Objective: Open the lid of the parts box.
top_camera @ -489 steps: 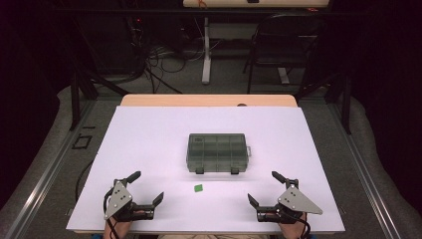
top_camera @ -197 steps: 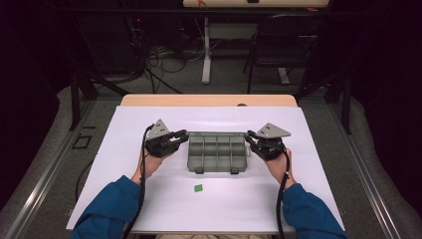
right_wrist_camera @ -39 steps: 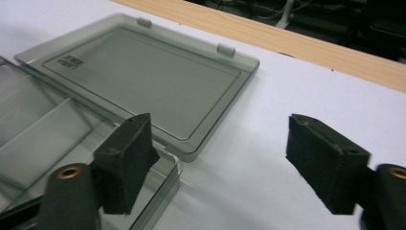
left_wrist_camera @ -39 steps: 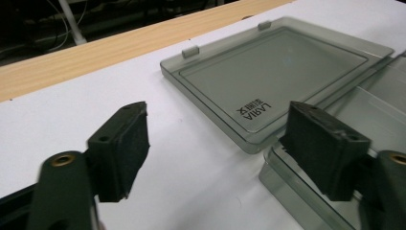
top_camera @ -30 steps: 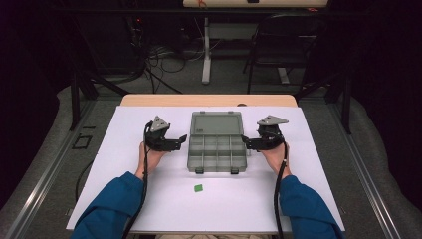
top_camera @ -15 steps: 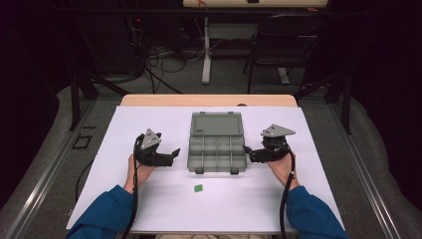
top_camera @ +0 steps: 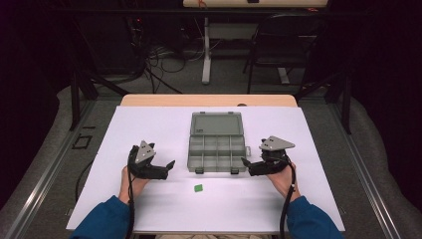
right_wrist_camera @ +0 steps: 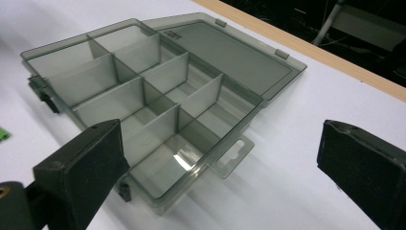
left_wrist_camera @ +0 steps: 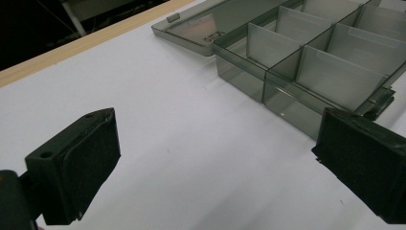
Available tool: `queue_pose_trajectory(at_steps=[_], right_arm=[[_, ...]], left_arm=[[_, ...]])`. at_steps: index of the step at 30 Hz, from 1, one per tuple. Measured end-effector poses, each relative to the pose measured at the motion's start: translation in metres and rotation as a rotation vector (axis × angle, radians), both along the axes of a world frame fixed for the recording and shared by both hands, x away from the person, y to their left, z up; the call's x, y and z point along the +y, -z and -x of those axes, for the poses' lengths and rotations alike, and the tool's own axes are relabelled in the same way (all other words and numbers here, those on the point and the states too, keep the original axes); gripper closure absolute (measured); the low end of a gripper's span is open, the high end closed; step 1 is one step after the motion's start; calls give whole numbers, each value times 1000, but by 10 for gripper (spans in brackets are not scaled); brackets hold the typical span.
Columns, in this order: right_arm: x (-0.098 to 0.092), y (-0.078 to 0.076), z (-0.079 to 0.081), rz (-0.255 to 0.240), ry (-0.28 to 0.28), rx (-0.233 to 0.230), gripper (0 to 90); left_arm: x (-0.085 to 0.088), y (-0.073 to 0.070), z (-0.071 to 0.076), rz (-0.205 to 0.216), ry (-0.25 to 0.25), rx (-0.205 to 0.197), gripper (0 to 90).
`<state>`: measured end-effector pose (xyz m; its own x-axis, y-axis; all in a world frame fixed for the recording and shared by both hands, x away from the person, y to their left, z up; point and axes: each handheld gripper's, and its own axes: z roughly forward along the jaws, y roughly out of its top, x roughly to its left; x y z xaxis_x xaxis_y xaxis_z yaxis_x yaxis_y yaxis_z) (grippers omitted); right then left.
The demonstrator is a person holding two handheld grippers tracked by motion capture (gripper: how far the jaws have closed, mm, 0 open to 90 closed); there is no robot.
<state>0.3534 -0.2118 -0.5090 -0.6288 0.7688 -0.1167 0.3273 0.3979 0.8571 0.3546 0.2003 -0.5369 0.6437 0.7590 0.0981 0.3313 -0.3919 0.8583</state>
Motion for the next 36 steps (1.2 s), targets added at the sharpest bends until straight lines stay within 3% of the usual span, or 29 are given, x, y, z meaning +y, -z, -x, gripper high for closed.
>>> queue_pose_trajectory(at_steps=[9,15,24,36], right_arm=[[2,3,15,2,-23,1,3],[6,4,24,4,-43,8,0],[12,3,40,7,-73,-1,0],[20,9,49,22,-119,17,0]], left_arm=[[9,-2,11,0,-21,-23,2],[12,-2,15,20,-29,-19,1],[11,1,23,14,-33,-16,1],[15,2,25,16,-41,-19,1]])
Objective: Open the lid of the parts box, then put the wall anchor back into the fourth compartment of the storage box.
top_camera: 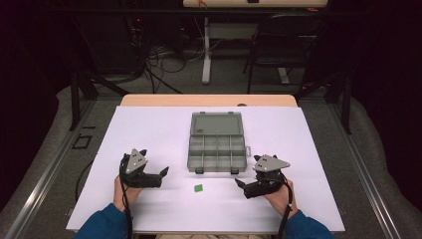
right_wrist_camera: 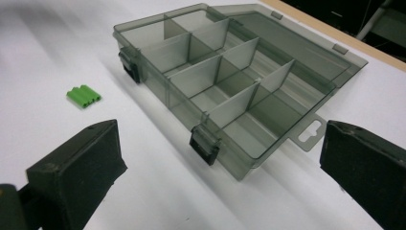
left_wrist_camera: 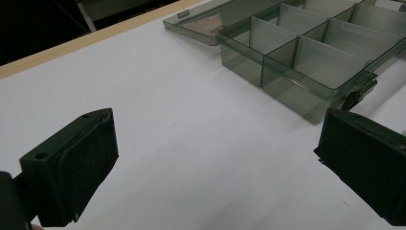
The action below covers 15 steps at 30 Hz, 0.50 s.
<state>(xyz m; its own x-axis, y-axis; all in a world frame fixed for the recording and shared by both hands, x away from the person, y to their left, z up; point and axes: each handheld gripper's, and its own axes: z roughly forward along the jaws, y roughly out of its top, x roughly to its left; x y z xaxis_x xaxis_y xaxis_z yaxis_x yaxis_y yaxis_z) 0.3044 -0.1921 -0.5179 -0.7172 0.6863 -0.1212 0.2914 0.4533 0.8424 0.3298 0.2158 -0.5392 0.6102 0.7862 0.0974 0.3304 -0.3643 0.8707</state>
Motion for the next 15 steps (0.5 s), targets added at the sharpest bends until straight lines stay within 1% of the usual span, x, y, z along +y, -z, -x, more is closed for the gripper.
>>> queue_pose_trajectory(at_steps=[6,9,15], right_arm=[[5,0,2,24,-18,11,0],[7,-1,3,19,-26,29,0],[15,-2,6,18,-69,48,0]], left_arm=[[1,0,-2,0,-1,-10,1],[3,1,-3,7,-5,-6,1],[5,2,-4,17,-9,4,1]])
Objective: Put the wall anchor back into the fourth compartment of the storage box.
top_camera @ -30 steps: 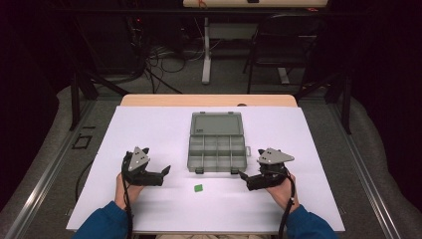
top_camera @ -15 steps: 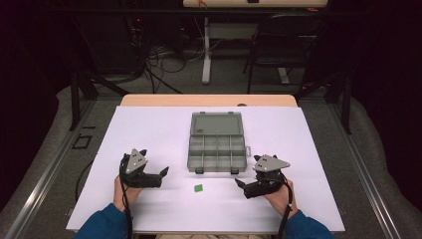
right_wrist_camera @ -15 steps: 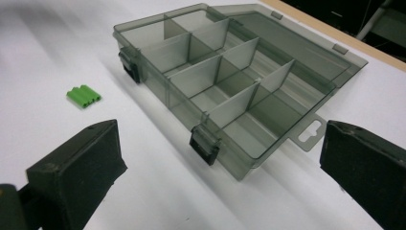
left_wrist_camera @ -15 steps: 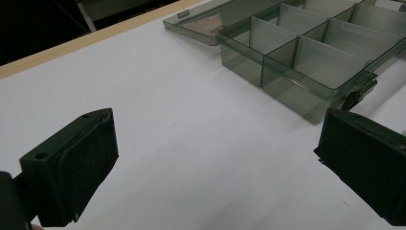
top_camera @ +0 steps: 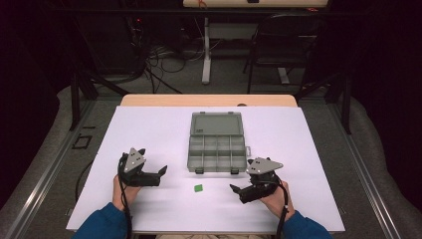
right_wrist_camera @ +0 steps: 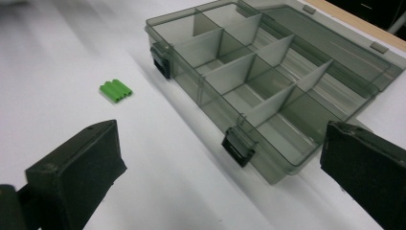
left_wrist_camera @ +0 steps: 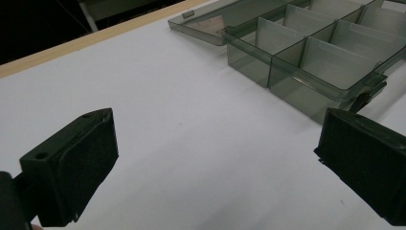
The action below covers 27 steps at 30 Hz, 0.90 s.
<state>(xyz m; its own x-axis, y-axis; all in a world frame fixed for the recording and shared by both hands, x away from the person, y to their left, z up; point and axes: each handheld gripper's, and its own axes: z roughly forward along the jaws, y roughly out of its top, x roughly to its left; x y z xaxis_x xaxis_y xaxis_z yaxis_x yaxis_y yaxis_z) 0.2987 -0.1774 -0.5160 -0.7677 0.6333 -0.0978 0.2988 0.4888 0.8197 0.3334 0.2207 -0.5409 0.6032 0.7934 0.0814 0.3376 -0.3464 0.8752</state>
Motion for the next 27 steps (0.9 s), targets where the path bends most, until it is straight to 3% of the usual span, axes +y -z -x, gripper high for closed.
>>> queue_pose_trajectory(at_steps=[17,27], right_arm=[[34,1,8,20,-110,27,0],[54,3,7,38,-167,40,0]], left_arm=[[3,0,4,27,-23,3,1],[3,1,2,8,-19,-5,1]])
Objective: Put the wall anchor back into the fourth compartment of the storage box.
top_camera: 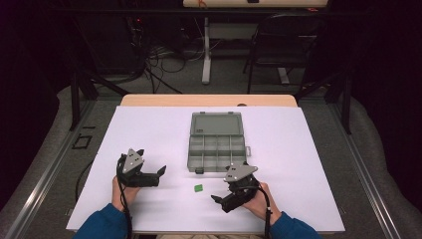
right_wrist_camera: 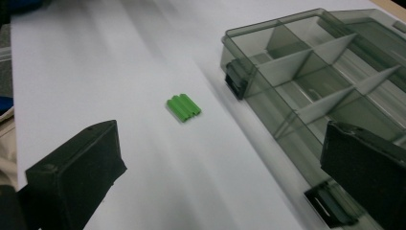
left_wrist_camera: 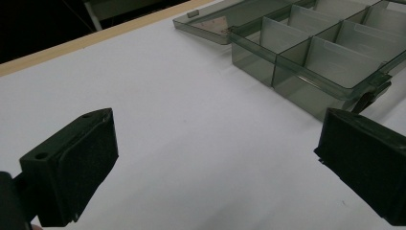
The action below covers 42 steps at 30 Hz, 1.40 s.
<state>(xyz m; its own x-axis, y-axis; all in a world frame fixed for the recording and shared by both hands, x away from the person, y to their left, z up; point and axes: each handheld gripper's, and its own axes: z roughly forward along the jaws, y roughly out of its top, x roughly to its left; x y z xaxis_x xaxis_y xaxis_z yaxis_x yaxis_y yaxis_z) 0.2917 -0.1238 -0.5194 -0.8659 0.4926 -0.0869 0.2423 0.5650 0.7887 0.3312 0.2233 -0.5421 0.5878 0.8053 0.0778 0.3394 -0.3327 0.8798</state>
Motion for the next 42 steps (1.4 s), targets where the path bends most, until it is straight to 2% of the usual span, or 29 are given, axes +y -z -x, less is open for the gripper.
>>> queue_pose_trajectory(at_steps=[13,21,28,32,35,42], right_arm=[[32,13,-7,32,-86,44,14],[45,21,-12,61,-122,48,222],[57,27,-17,92,-157,39,498],[62,31,-18,120,-178,47,607],[63,33,-19,134,-184,40,660],[66,36,-21,129,-196,40,715]], left_arm=[[0,1,-3,-13,4,0,1],[0,2,-3,-8,10,4,1],[-3,3,-4,-18,16,7,1],[-2,3,-4,-19,16,7,1],[-2,3,-4,-19,16,5,1],[-2,4,-4,-23,17,9,1]])
